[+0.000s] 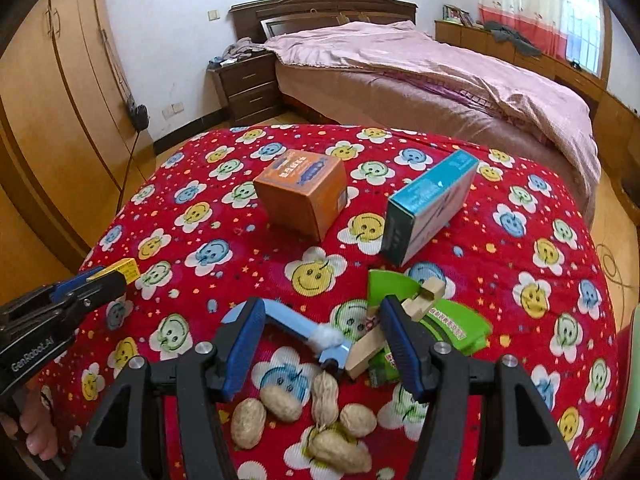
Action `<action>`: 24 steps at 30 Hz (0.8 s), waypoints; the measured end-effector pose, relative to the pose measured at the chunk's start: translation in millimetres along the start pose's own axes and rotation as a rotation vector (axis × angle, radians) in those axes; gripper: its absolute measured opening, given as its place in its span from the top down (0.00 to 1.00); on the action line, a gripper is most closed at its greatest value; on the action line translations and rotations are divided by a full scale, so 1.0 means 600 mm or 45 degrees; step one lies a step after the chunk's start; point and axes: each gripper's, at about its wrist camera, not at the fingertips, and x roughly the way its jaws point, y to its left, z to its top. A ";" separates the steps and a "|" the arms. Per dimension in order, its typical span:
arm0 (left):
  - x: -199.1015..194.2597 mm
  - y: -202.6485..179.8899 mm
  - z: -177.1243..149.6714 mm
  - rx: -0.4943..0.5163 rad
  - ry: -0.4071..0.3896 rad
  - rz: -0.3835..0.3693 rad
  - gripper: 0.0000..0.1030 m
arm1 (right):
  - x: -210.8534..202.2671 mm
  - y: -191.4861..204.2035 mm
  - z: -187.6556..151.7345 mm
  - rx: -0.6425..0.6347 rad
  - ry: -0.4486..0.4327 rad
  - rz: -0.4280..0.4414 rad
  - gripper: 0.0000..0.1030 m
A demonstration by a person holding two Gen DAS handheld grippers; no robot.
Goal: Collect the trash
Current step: 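Grasp the blue plastic hook with the right tool while left tool holds the box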
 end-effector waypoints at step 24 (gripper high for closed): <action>0.004 -0.001 -0.004 -0.005 0.009 -0.010 0.72 | 0.020 0.013 -0.016 0.045 0.013 0.198 0.67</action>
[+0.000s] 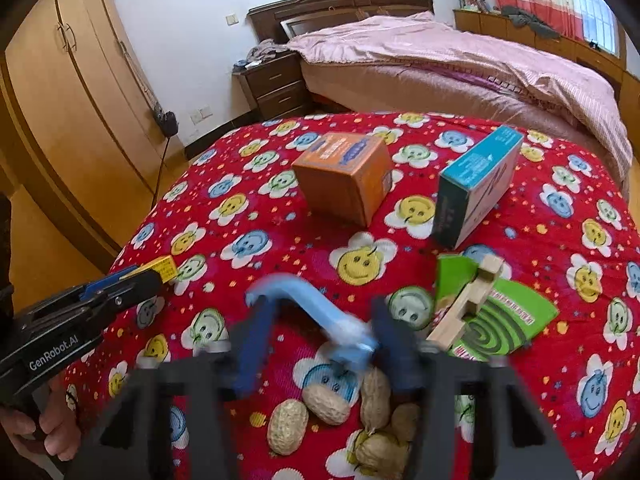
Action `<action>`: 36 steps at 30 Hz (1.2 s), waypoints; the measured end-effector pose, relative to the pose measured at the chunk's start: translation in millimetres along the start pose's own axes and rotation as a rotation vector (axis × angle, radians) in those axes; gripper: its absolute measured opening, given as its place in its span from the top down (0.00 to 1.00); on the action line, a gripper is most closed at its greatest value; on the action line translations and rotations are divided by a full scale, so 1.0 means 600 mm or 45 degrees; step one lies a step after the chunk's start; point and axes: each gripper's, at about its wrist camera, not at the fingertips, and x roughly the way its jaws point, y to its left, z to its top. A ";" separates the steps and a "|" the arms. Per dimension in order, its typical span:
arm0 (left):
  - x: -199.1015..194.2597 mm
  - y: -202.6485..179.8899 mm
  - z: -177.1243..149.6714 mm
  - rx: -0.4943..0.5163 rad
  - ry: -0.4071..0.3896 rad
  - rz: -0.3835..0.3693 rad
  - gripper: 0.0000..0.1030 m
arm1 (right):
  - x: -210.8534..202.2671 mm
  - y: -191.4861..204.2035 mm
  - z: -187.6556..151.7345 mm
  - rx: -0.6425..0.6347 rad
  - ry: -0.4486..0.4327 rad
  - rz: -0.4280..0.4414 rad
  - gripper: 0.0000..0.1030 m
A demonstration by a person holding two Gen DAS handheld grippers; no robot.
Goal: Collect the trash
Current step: 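Grasp the blue plastic hook with the right tool while left tool holds the box, then carry the yellow box and blue hook over the red bucket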
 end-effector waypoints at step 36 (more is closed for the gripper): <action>-0.123 -0.178 -0.023 0.237 -0.099 -0.254 0.72 | -0.277 -0.068 -0.099 0.299 -0.296 -0.134 0.79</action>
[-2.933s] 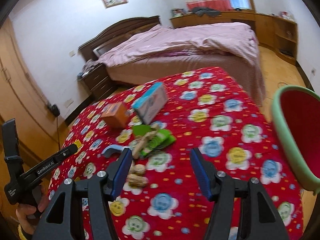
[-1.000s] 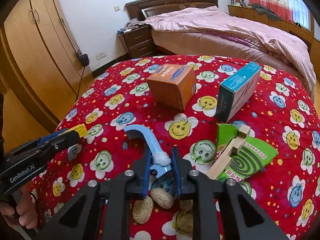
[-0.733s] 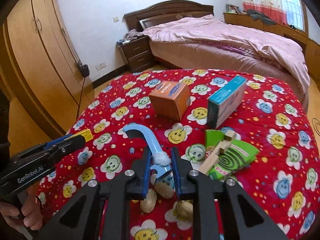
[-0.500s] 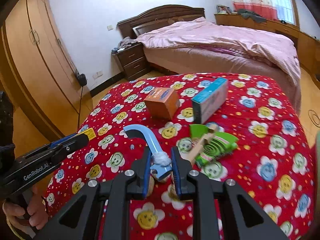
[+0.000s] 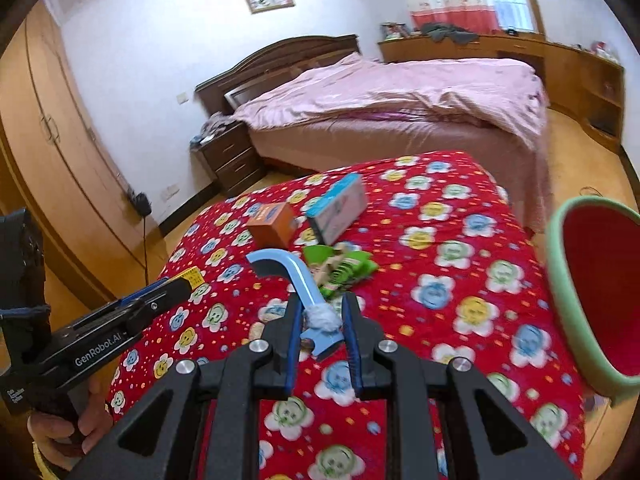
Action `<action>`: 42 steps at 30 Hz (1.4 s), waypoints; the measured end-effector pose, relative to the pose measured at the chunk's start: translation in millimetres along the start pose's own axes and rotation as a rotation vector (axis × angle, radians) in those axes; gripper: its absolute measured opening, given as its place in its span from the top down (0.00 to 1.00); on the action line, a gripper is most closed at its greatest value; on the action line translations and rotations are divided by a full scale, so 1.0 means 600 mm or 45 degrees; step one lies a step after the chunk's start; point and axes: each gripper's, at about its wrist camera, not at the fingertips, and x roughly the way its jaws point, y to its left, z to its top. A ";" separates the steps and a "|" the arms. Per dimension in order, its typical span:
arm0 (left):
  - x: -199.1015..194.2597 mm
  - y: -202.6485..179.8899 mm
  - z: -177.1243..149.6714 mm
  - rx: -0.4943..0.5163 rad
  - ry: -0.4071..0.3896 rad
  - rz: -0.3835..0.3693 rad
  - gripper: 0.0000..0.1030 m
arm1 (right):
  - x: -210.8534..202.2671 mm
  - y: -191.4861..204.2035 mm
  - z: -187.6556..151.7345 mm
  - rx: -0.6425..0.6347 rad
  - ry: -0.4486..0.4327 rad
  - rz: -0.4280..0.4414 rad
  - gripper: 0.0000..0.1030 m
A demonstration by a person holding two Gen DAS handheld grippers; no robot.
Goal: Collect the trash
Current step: 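Carry the yellow box and blue hook over the red bucket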
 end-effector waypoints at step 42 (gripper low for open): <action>0.145 -0.444 -0.027 0.574 0.134 -0.428 0.72 | -0.184 -0.365 -0.085 0.566 -0.226 -0.441 0.79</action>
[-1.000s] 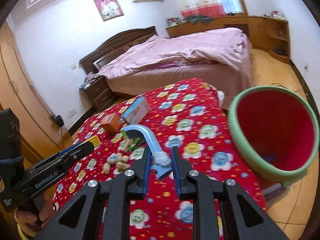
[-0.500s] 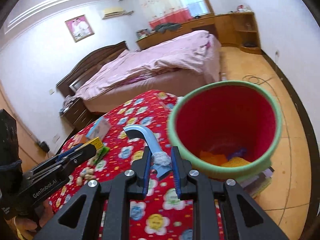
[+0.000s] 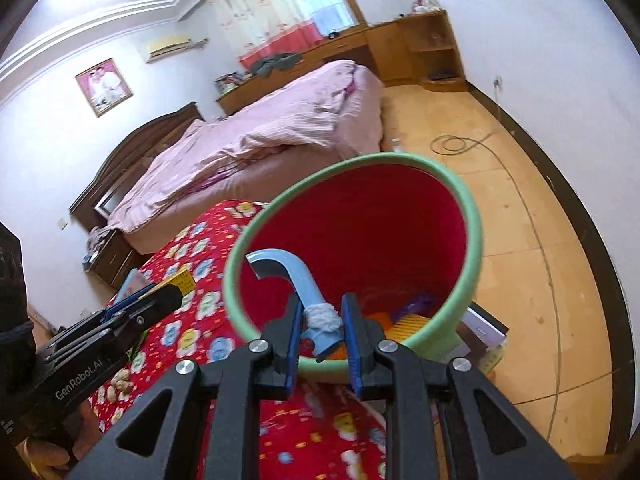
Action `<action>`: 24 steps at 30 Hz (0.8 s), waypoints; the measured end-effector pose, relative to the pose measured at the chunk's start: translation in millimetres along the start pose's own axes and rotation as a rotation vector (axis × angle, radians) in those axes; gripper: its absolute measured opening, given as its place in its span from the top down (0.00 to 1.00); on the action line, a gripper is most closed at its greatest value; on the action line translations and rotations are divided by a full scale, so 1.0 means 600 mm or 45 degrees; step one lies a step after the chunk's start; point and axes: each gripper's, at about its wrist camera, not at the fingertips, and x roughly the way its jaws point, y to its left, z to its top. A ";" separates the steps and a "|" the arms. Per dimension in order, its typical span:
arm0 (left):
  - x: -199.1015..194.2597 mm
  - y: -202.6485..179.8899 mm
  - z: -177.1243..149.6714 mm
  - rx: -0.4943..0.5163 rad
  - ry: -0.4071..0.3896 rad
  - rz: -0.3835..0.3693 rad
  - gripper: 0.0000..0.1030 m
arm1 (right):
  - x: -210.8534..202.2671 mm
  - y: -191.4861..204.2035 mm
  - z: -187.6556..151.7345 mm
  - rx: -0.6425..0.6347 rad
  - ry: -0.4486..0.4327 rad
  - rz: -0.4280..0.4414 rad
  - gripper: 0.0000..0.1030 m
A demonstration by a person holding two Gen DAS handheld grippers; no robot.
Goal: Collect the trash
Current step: 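Carry the yellow box and blue hook over the red bucket, then open both tools to drop the box and hook into the bucket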
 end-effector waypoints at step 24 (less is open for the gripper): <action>0.046 -0.002 0.007 0.001 0.040 -0.029 0.54 | 0.037 -0.049 0.014 0.113 0.005 -0.052 0.62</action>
